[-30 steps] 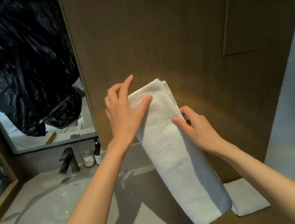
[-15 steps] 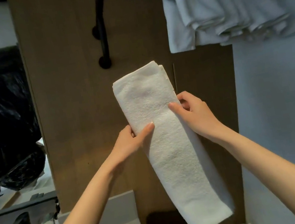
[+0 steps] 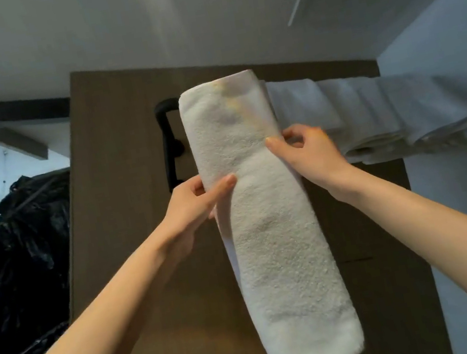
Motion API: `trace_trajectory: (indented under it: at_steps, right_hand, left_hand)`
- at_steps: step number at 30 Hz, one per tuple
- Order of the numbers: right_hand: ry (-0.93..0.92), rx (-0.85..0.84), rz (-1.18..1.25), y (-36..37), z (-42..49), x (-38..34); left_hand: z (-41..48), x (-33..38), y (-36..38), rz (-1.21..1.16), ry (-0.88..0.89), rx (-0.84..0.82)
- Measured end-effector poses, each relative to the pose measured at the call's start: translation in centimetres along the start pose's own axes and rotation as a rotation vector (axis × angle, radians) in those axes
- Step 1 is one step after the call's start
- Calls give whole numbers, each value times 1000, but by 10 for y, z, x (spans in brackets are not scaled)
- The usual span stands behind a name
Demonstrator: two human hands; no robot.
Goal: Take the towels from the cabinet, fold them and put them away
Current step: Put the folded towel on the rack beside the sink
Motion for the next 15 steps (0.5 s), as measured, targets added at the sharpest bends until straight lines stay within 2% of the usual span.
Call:
trace_trajectory:
  at_steps: [4,10,13,15]
  right_hand:
    - [33,54,-6,-1,53,-14]
    - [46,152,53,10,112,-32]
    - [53,230,154,13,137,-40]
    - [80,293,204,12,150,-42]
  left_hand:
    - [43,38,-20,35,110,105]
    - [96,78,-56,213,260,301]
    - [103,96,-66,446,436,411]
    - [99,107,-60,646,607,424]
Point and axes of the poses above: each hand's wrist, its own z-axis towards the middle knuckle, its own y-axis out of the palm, x = y × z, the point moved 10 cm from there along z, towards the middle knuckle
